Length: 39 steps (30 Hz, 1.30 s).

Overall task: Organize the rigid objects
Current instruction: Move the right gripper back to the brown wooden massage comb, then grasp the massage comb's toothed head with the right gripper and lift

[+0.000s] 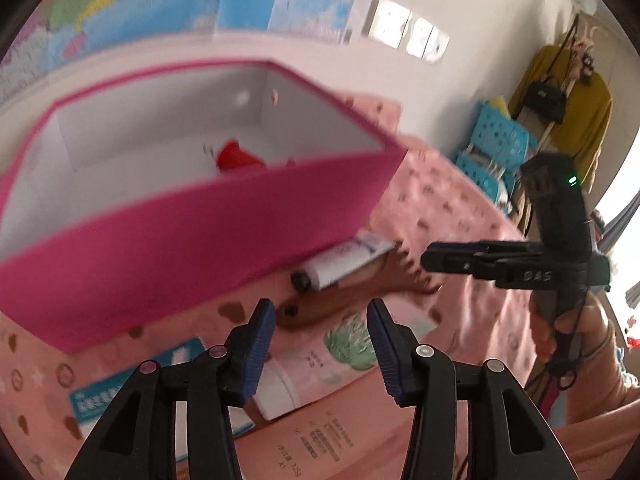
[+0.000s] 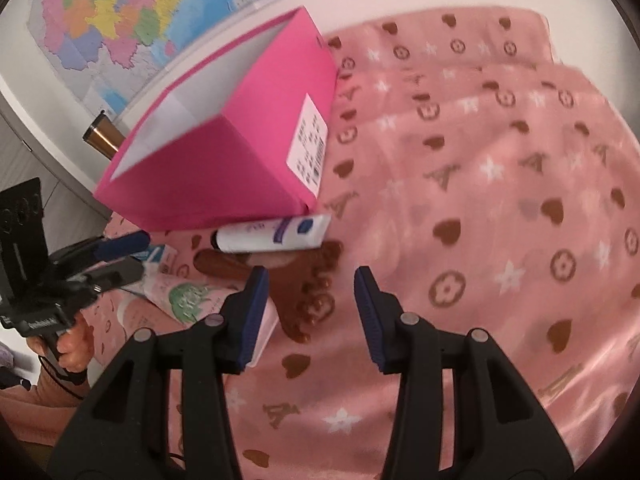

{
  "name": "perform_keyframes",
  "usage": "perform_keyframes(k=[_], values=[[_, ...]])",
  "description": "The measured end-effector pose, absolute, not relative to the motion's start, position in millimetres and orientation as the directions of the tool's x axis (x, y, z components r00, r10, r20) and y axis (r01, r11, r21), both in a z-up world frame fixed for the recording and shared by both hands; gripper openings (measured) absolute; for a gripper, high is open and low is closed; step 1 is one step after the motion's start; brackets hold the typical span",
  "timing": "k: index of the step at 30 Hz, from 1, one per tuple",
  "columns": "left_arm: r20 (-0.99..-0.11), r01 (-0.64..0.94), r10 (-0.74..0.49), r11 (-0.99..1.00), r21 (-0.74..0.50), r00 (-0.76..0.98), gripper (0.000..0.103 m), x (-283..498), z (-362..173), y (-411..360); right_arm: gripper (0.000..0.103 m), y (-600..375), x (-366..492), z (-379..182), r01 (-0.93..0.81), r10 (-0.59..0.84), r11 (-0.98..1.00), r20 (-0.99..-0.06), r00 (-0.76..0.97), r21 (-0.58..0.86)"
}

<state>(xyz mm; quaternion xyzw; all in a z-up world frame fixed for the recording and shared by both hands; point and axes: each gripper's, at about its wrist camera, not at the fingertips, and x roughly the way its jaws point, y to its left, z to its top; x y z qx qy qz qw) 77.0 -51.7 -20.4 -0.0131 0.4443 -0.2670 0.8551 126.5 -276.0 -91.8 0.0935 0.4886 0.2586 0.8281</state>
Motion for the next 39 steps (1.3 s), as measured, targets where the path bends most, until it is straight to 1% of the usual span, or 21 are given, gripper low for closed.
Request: perform_keyframes(k=[5,14,16,21,26,31,35,36,38,39], values=[[-0.772,0.433,-0.484,0.85,-0.301,0.413,0.049,84,-34,-54,0.047,-272,124,-101,-0.328,0.522,0.848,-0.763,0.381,0.416],[-0.813,0.382,-0.444,0.874,-0.3,0.378,0.05,102,-47,-59,0.047,-265,124,-107,-0.334,0.505,0.857,-0.768,0.393,0.392],[-0.818,0.371,-0.438,0.879,-0.301,0.374,0.053,105,-50,-60,0.047,-265,125,-107,-0.337,0.505,0.856,-0.767,0.394,0.391],[-0.816,0.357,-0.461,0.87,-0.34,0.348,0.065,110,-56,-57,0.047,-260,127,-108,-0.348,0.511,0.852,-0.763,0.395,0.391],[-0.81,0.366,-0.474,0.863,-0.348,0.345,0.065,109,-57,-62,0.047,-256,126,-109,-0.359,0.518,0.848,-0.756,0.401,0.391],[-0.807,0.373,-0.477,0.86,-0.348,0.347,0.07,106,-56,-71,0.047,-252,121,-109,-0.367,0.511,0.851,-0.753,0.414,0.376],[-0.804,0.376,-0.477,0.86,-0.344,0.356,0.071,104,-56,-74,0.041,-254,117,-108,-0.35,0.507,0.856,-0.747,0.43,0.38],[-0.805,0.378,-0.472,0.863,-0.336,0.361,0.071,103,-56,-77,0.04,-254,116,-106,-0.347,0.512,0.854,-0.741,0.434,0.387],[-0.807,0.386,-0.461,0.866,-0.318,0.37,0.071,102,-56,-79,0.035,-258,114,-103,-0.347,0.522,0.849,-0.729,0.443,0.398],[-0.808,0.392,-0.456,0.867,-0.308,0.374,0.071,101,-56,-80,0.035,-259,112,-101,-0.349,0.533,0.843,-0.718,0.448,0.408]])
